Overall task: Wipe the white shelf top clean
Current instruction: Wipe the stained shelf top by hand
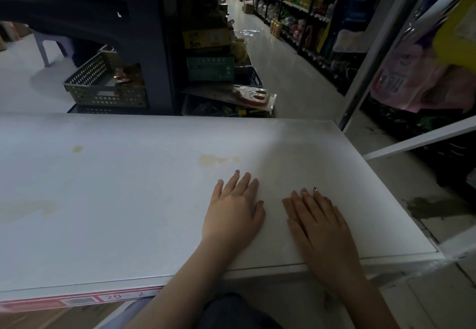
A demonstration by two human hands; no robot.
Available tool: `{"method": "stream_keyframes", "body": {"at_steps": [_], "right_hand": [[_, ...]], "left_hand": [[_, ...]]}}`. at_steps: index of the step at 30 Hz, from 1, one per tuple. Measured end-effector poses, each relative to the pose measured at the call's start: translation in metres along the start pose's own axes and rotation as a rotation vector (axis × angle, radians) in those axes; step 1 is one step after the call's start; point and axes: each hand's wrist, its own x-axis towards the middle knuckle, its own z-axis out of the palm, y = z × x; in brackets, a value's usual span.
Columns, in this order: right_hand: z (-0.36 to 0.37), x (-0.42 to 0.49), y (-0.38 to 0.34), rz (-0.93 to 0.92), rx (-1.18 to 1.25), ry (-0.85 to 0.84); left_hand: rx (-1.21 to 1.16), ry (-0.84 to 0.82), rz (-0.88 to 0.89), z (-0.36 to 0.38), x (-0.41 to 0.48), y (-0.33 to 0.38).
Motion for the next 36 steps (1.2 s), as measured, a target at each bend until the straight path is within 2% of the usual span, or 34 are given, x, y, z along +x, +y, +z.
{"method": "stream_keyframes", "body": {"at_steps": [4,19,36], "right_hand": [[0.002,-0.007,-0.001,-0.020,-0.013,0.047],[0.002,-0.014,-0.004,-0.024,-0.068,0.033],[0.009,0.034,-0.021,0.008,-0.062,0.026]], "left_hand": [[-0.005,0.014,0.009,0.002,0.001,0.000],[-0.002,0.017,0.007,0.003,0.002,-0.002],[-0.032,0.038,0.015,0.004,0.002,-0.003]]}}
